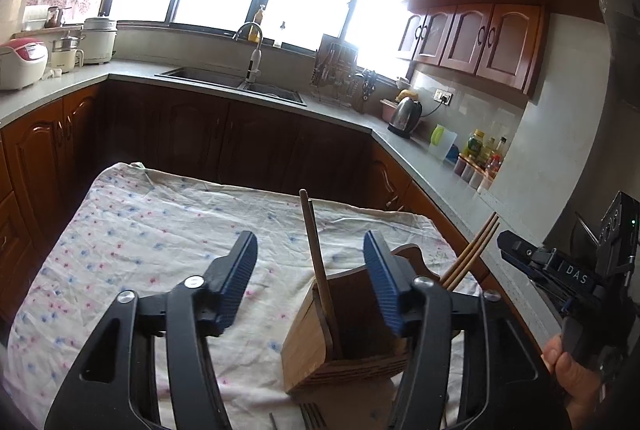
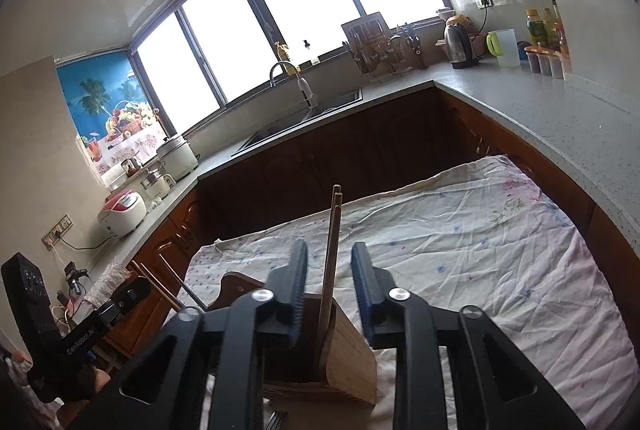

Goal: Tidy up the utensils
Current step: 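Move both tools back toward the remaining spoon and chopsticks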

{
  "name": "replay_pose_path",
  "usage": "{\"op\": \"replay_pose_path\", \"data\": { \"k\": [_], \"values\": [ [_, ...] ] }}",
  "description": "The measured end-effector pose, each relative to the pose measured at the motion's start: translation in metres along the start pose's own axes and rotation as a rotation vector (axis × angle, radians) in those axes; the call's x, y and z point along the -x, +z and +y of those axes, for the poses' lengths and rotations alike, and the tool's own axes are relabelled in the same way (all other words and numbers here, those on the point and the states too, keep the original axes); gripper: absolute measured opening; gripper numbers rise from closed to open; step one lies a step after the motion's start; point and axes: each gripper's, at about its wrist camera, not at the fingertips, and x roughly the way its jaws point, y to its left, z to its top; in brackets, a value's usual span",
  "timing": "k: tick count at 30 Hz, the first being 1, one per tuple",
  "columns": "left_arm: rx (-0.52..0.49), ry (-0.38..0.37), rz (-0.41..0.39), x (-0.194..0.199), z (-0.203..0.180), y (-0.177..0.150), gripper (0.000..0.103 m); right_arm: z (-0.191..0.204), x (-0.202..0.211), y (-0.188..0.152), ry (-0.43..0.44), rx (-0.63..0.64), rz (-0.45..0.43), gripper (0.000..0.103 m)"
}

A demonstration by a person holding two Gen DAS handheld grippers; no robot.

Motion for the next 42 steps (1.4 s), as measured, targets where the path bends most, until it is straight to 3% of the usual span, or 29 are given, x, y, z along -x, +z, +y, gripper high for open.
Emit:
{"op": "replay_pose_path", "data": {
  "k": [1,3,4,6,9,17,30,42],
  "values": [
    [0.001,0.01,-0.003,0.003,0.0,-0.001,0.078,-0.001,0.004,0.0,0.003,-0.003,-0.008,0.043],
    [0.011,0.032,-0.017,0.011,0.004,-0.002,0.092,-0.002,0.011,0.001,0.007,-0.01,-0.022,0.054],
    [0.016,0.036,-0.019,0.016,0.006,-0.004,0.093,-0.003,0.015,0.002,0.01,-0.016,-0.029,0.059],
    [0.03,0.054,-0.008,0.021,0.011,-0.006,0.098,-0.005,0.023,0.001,0.014,-0.025,-0.048,0.08],
    [0.062,0.063,0.0,0.032,0.022,-0.012,0.1,-0.007,0.037,-0.002,0.026,-0.031,-0.068,0.093],
    [0.089,0.096,0.026,0.066,0.033,-0.036,0.1,-0.009,0.072,-0.022,0.024,-0.032,-0.069,0.093],
    [0.039,0.111,0.101,0.106,0.021,-0.091,0.1,-0.01,0.134,-0.082,-0.019,-0.011,-0.033,0.093],
    [0.024,0.136,0.183,0.118,0.02,-0.143,0.1,-0.008,0.15,-0.137,-0.064,0.052,0.036,0.093]
  ]
}}
